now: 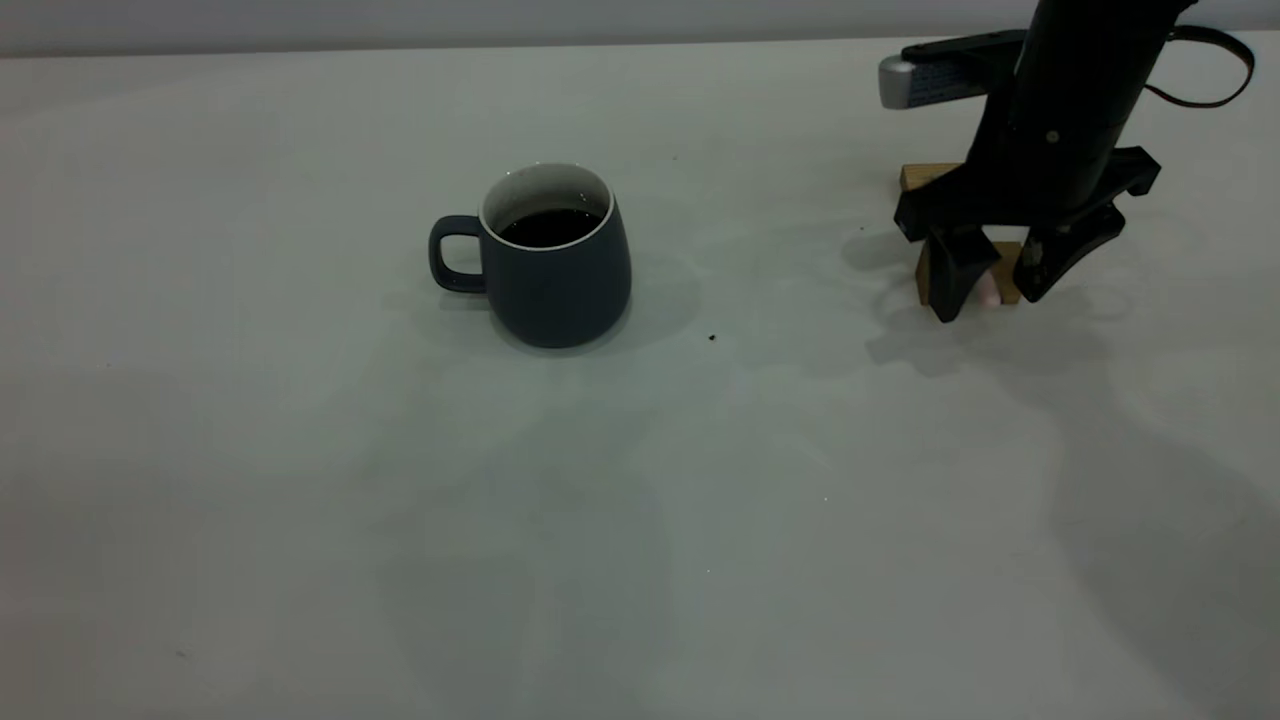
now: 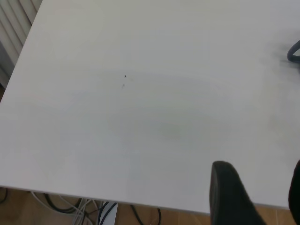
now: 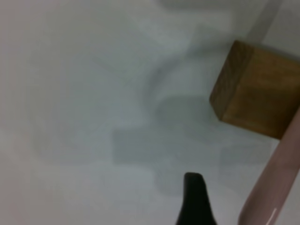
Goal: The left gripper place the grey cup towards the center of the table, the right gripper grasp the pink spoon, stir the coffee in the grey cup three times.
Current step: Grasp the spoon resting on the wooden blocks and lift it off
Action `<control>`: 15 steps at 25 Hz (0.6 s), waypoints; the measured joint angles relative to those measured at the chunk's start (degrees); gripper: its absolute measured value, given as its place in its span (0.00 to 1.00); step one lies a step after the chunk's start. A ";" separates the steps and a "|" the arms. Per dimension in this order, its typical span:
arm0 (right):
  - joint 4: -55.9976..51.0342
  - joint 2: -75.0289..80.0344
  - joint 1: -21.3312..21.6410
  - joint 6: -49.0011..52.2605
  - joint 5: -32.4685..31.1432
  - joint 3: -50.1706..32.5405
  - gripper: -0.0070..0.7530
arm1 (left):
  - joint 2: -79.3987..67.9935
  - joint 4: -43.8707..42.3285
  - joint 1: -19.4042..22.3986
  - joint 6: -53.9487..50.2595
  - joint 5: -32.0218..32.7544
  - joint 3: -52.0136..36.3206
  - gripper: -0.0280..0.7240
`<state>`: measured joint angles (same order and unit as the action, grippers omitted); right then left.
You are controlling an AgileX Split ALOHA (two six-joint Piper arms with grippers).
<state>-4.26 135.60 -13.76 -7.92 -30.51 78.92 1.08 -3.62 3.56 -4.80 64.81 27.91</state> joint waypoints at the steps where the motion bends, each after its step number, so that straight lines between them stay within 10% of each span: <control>1: 0.46 0.18 0.00 0.12 0.39 0.00 0.76 | 0.00 0.00 0.00 0.00 0.00 0.00 0.55; 11: 9.14 0.16 0.00 9.57 1.60 0.00 0.19 | 0.00 0.00 0.00 0.00 0.00 0.00 0.55; 15: 13.10 -3.81 -0.07 13.81 -1.66 0.00 0.19 | 0.00 0.00 0.00 0.00 0.00 0.00 0.55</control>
<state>8.84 131.79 -13.83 5.89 -32.17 78.92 1.08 -3.62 3.56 -4.80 64.81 27.91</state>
